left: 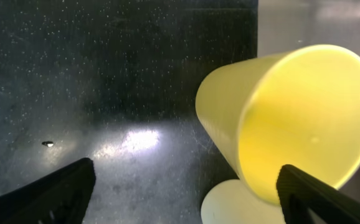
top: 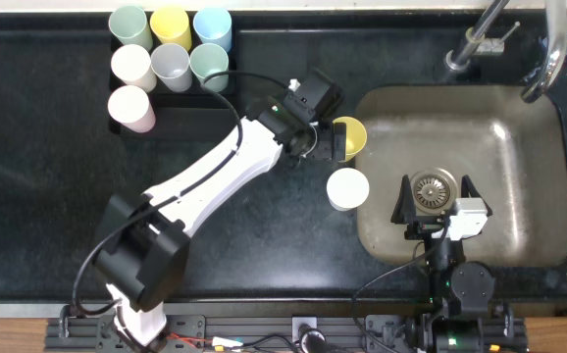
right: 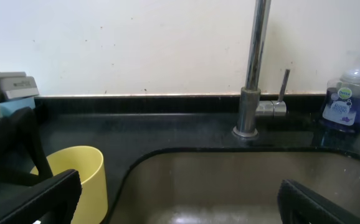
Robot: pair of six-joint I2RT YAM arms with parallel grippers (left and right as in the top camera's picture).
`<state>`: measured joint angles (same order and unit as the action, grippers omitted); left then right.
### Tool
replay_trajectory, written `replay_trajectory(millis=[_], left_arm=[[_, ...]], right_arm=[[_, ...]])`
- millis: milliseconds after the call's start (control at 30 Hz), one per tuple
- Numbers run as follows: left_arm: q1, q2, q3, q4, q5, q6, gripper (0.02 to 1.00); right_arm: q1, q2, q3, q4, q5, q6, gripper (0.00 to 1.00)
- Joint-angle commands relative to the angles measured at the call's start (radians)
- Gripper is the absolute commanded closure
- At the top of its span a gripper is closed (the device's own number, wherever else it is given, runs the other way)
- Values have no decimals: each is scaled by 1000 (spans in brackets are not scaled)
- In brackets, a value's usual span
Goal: Store Cups
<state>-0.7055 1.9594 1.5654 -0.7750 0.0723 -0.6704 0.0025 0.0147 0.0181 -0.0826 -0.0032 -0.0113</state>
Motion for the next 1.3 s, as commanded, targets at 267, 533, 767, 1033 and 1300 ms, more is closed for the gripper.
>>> replay_trajectory(millis=[267, 533, 767, 1033, 1300], left_arm=[[-3, 23, 1, 29, 9, 15, 982], [15, 14, 1, 52, -8, 13, 982], [128, -171, 56, -28, -119, -14, 982], [452, -406, 64, -230, -114, -127, 982], [645, -340, 33, -375, -127, -184, 982]], right_arm=[[1, -11, -13, 5, -11, -3, 3], [1, -11, -13, 5, -11, -3, 3], [1, -11, -13, 5, -11, -3, 5], [1, -11, -13, 5, -11, -3, 3], [1, -11, -13, 5, -11, -3, 5]])
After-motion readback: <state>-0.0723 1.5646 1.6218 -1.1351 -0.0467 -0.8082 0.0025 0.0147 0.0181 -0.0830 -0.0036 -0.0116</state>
